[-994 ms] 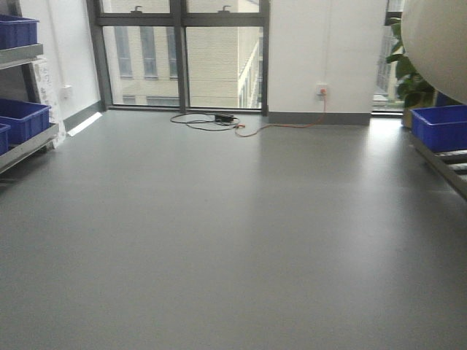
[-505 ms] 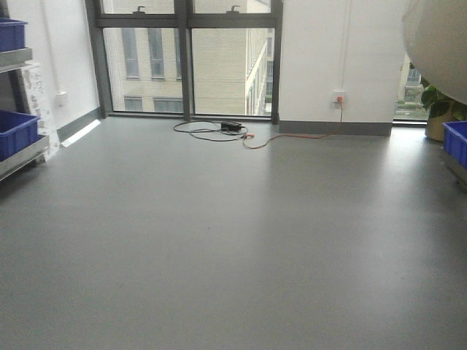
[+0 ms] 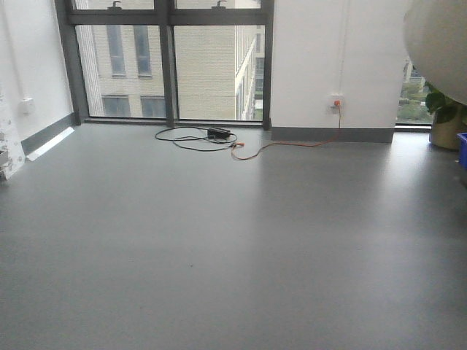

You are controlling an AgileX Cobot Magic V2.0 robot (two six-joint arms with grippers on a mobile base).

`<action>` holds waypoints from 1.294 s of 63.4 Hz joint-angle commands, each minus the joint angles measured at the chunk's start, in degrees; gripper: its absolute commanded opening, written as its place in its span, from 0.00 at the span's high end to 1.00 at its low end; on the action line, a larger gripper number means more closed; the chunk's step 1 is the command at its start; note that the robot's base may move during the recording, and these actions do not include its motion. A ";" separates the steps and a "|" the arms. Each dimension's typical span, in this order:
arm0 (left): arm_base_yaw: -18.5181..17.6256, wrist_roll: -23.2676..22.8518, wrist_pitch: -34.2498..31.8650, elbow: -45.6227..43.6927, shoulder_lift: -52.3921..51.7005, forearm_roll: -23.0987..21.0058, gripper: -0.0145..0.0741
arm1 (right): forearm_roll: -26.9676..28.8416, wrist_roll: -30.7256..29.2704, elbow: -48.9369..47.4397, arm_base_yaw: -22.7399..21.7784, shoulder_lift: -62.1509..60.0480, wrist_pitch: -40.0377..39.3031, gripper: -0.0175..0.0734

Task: Move white bin to right shelf second layer
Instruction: 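Drive across the floor toward the roller shelves, carrying the bin, then approach the blue-crate roller shelf and position the bin above the second layer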

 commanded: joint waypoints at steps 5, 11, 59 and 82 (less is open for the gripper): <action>-0.38 -0.42 -5.11 1.56 -0.83 0.00 0.74 | -0.21 0.26 -1.65 -0.47 0.13 -5.38 0.75; -0.38 -0.42 -5.11 1.56 -0.83 0.00 0.74 | -0.21 0.26 -1.65 -0.47 0.13 -5.52 0.75; -0.38 -0.42 -5.11 1.56 -0.83 0.00 0.74 | -0.21 0.26 -1.65 -0.47 0.13 -5.52 0.75; -0.38 -0.42 -5.11 1.56 -0.83 0.00 0.74 | -0.21 0.26 -1.65 -0.47 0.13 -5.52 0.75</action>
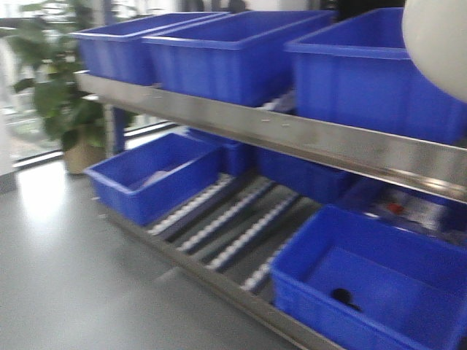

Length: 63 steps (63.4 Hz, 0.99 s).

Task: Move white bin to right shelf second layer
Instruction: 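Approach the blue-crate roller shelf and position the bin above the second layer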

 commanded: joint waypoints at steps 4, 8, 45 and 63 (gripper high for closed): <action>-0.38 -0.42 -5.11 1.56 -0.83 0.00 0.74 | -0.20 0.26 -1.65 -0.47 0.13 -5.31 0.75; -0.38 -0.42 -5.11 1.56 -0.83 0.00 0.74 | -0.20 0.26 -1.65 -0.47 0.13 -5.31 0.75; -0.38 -0.42 -5.11 1.56 -0.83 0.00 0.74 | -0.20 0.26 -1.65 -0.47 0.13 -5.24 0.75; -0.38 -0.42 -5.11 1.56 -0.83 0.00 0.74 | -0.20 0.26 -1.65 -0.47 0.13 -5.24 0.75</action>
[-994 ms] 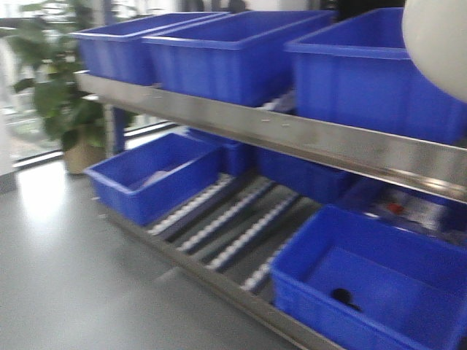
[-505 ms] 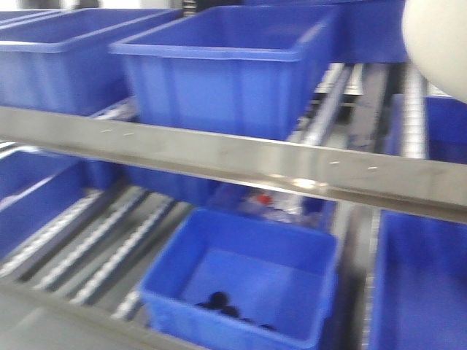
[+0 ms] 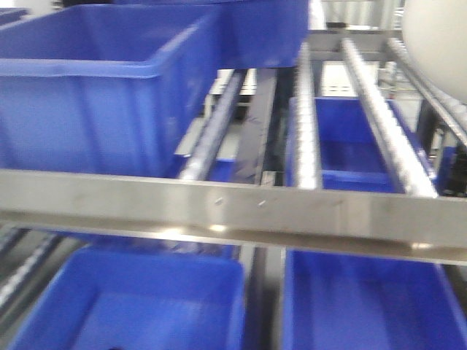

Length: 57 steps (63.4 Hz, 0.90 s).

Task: Move white bin to right shelf second layer
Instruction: 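Approach the blue-crate roller shelf and position the bin above the second layer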

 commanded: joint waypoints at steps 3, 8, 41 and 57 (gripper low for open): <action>-0.38 -0.42 -5.11 1.56 -0.83 0.00 0.74 | -0.20 0.26 -1.65 -0.47 0.13 -5.24 0.75; -0.38 -0.42 -5.11 1.56 -0.83 0.00 0.74 | -0.20 0.26 -1.65 -0.47 0.13 -5.24 0.75; -0.38 -0.42 -5.11 1.56 -0.83 0.00 0.74 | -0.20 0.26 -1.65 -0.47 0.13 -5.29 0.75; -0.38 -0.42 -5.11 1.56 -0.83 0.00 0.74 | -0.20 0.26 -1.65 -0.47 0.13 -5.29 0.75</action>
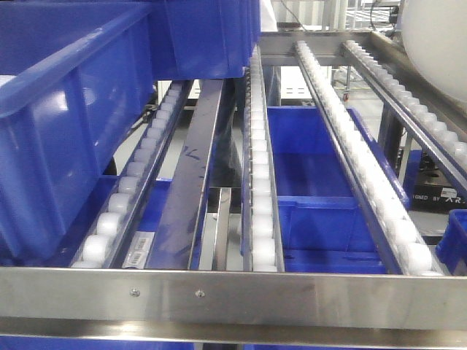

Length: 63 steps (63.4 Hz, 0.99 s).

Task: Move white bin to right shelf second layer
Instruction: 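Approach the blue-crate roller shelf and position the bin above the second layer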

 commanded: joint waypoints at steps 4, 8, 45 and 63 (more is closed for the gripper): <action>-0.38 -0.42 -5.11 1.56 -0.83 0.00 0.74 | -0.20 0.26 -1.65 -0.47 0.13 -5.29 0.75; -0.38 -0.42 -5.11 1.56 -0.83 0.00 0.74 | -0.20 0.26 -1.65 -0.47 0.13 -5.29 0.75; -0.38 -0.42 -5.11 1.56 -0.83 0.00 0.74 | -0.20 0.26 -1.65 -0.47 0.13 -5.36 0.75; -0.38 -0.42 -5.11 1.56 -0.83 0.00 0.74 | -0.20 0.26 -1.53 -0.47 0.13 -4.52 0.75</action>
